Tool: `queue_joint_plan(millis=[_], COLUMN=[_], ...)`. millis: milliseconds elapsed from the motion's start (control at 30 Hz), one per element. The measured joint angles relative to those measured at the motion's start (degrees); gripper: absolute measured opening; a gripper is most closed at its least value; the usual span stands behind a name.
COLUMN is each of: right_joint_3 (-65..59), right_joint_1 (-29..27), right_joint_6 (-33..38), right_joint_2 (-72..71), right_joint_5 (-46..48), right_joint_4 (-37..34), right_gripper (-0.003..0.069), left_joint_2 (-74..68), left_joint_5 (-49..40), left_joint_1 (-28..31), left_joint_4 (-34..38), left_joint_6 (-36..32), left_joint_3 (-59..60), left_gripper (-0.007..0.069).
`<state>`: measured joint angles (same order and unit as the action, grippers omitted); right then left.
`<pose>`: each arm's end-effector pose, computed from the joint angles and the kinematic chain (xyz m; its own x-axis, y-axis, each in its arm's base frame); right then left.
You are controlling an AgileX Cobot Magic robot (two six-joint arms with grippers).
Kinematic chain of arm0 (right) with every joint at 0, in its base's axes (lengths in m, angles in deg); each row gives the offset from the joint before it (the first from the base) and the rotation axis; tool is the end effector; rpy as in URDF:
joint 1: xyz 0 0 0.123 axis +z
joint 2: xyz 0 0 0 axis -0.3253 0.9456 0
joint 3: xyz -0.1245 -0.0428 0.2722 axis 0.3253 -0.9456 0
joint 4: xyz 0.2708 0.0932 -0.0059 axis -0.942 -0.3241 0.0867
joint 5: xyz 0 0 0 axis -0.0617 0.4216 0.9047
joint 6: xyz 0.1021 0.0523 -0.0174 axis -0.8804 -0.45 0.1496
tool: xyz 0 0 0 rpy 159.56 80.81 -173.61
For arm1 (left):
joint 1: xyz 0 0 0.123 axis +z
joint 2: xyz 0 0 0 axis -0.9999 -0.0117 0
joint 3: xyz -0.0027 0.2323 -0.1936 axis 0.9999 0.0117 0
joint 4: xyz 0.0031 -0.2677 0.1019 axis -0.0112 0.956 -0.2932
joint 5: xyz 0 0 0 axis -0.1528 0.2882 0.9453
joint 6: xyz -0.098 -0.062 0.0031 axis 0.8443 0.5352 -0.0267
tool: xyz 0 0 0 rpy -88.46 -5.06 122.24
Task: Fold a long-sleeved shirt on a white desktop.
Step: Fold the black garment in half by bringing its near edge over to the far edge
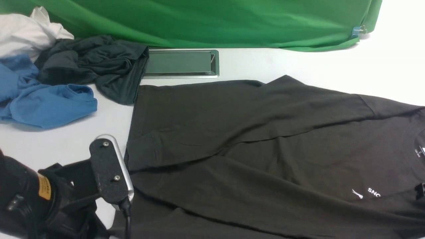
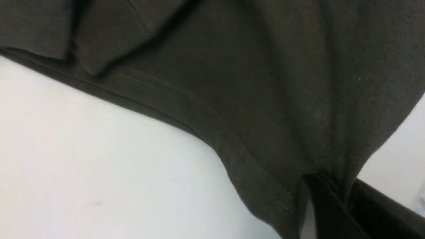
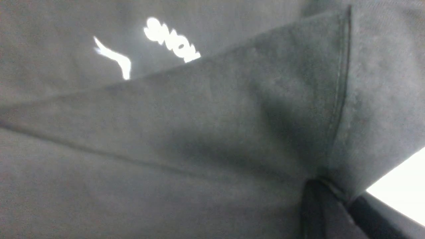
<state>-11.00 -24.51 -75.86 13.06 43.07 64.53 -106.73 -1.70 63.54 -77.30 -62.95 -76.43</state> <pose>0.2097 -0.0191 0.1812 -0.9345 0.3221 -0.1514 0.3189 0.9467 0.0459 0.1728 -0.0916 0.2427 -0.4226 0.8701 -0.2537 0.8799 0.4610 0.1150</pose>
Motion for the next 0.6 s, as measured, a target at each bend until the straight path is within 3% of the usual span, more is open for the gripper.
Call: queue_joint_plan(millis=[400,600], right_joint_3=[12.54,23.40], right_joint_1=[0.00,0.00], right_joint_6=[3.20,6.87], right_joint_2=[11.49,20.45], right_joint_5=[-2.74,-2.36], right_joint_4=[-1.85,-3.57], right_gripper=[0.0048,0.0048], left_joint_2=[-2.06,-10.94], left_joint_5=[17.85,24.47], left_joint_1=[0.00,0.09], left_joint_4=[-10.04,-13.95], left_joint_6=[4.45,4.76], left_joint_3=[0.00,-1.39], left_gripper=[0.0029,0.0029])
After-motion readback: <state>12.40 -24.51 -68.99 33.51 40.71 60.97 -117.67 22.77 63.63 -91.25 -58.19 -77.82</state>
